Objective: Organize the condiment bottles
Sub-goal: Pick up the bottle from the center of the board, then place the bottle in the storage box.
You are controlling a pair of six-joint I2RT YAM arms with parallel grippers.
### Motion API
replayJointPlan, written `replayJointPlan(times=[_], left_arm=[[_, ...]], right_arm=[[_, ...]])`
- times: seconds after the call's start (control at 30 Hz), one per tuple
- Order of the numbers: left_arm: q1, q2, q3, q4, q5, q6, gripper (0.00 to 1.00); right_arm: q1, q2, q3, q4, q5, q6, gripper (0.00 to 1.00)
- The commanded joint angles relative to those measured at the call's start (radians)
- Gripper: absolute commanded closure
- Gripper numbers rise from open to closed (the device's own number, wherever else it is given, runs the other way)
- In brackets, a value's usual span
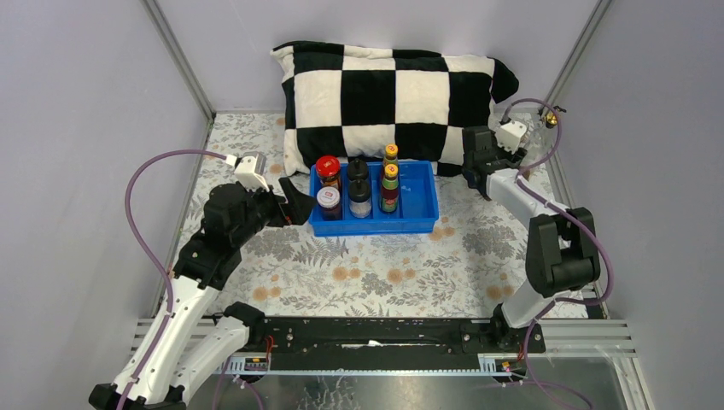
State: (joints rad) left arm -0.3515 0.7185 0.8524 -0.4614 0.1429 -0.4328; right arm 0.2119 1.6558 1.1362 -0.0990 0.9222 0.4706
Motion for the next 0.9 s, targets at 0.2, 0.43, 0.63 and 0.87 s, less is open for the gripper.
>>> replayJointPlan(times=[0.2,0.43,0.63,0.87], left_arm=[[0.01,-0.004,0.038,-0.005,0.009,-0.018,0.01],[0.01,-0.004,0.023,-0.009,0.002,-0.022,0.01],[0.009,0.004,0.02,-0.003,-0.008,-0.027,0.01],[0.009,0.004,0.02,-0.002,-0.015,-0.034,0.01]], right_arm=[[0.093,-0.183,-0.102,-0.035,0.013,0.016,0.61],[0.119,-0.302,-0.14,0.006,0.013,-0.066,0.64],[0.148,-0.355,-0.087,0.015,-0.025,-0.15,0.64],[0.206,-0.337,0.051,-0.022,-0.136,-0.245,0.64]])
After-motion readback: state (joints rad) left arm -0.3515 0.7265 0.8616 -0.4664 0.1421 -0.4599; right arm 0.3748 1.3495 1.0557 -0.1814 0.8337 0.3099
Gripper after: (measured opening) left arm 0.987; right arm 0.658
